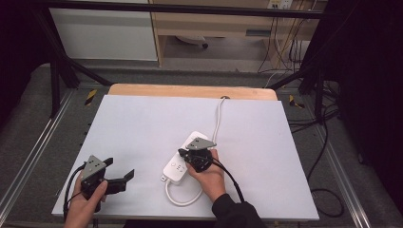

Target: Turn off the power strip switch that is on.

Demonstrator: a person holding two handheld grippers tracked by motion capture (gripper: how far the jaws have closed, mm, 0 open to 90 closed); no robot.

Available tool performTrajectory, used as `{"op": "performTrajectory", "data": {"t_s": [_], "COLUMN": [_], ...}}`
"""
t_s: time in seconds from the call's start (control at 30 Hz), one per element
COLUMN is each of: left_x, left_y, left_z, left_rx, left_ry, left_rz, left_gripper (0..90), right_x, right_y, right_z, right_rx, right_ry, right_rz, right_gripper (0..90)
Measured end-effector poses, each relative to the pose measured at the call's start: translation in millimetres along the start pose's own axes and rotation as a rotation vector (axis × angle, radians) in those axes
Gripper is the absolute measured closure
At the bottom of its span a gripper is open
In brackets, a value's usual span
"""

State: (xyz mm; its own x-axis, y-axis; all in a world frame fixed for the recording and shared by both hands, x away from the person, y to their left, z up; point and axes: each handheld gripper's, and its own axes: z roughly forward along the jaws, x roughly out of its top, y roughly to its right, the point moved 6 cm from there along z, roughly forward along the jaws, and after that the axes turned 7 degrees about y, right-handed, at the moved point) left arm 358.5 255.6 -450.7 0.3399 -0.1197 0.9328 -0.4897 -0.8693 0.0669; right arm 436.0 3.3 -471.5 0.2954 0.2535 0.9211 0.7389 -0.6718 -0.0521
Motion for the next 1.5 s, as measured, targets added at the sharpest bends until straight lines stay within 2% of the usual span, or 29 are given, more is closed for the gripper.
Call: {"op": "performTrajectory", "data": {"t_s": [0.3, 0.4, 0.5, 0.53, 0.67, 0.87, 1.03, 1.17, 1.2, 1.3, 1.33, 1.5], "left_x": [-2.0, -2.5, -2.8, -2.8, -2.4, -2.3, -3.4, -3.7, -3.7, -2.8, -2.6, -1.1], "left_y": [-4.7, -4.5, -3.3, -3.3, -3.0, -3.4, -2.3, -2.3, -2.3, -3.4, -4.1, -9.2], "left_z": [0.6, 1.6, 1.5, 1.5, 0.7, 1.1, 2.3, 3.8, 3.8, 4.0, 3.8, 1.5], "left_rx": [0.027, 0.031, 0.029, 0.029, 0.026, 0.022, 0.019, 0.017, 0.017, 0.018, 0.019, 0.036], "left_ry": [0.002, -0.002, -0.004, -0.004, 0.002, 0.002, -0.004, 0.000, 0.000, 0.013, 0.016, 0.040], "left_rz": [-0.011, -0.009, -0.007, -0.007, -0.007, -0.009, -0.008, -0.006, -0.006, -0.006, -0.009, -0.017], "left_gripper": [6.3, 6.3, 6.3, 6.3, 6.3, 6.3, 6.2, 6.2, 6.2, 6.2, 6.2, 6.2], "right_x": [10.5, 15.1, 14.7, 14.1, 13.7, 17.2, 19.5, 20.9, 21.6, 23.8, 25.5, 34.8], "right_y": [5.0, 5.3, 3.2, 2.3, 0.9, 4.0, 9.1, 11.9, 12.2, 15.4, 16.2, 22.8], "right_z": [-14.6, -19.8, -19.5, -19.0, -18.2, -19.8, -20.6, -20.8, -20.6, -20.9, -22.0, -32.4], "right_rx": [0.038, 0.049, 0.050, 0.053, 0.050, 0.051, 0.028, 0.026, 0.029, -0.023, -0.021, -0.037], "right_ry": [0.022, 0.027, 0.020, 0.017, 0.017, 0.046, 0.068, 0.036, 0.032, -0.011, -0.015, 0.003], "right_rz": [0.007, 0.038, 0.044, 0.049, 0.046, 0.058, 0.074, 0.113, 0.116, 0.103, 0.098, 0.105], "right_gripper": [90.0, 90.0, 90.0, 86.4, 84.5, 68.6, 42.4, 22.9, 21.0, 14.0, 12.8, 8.9]}}
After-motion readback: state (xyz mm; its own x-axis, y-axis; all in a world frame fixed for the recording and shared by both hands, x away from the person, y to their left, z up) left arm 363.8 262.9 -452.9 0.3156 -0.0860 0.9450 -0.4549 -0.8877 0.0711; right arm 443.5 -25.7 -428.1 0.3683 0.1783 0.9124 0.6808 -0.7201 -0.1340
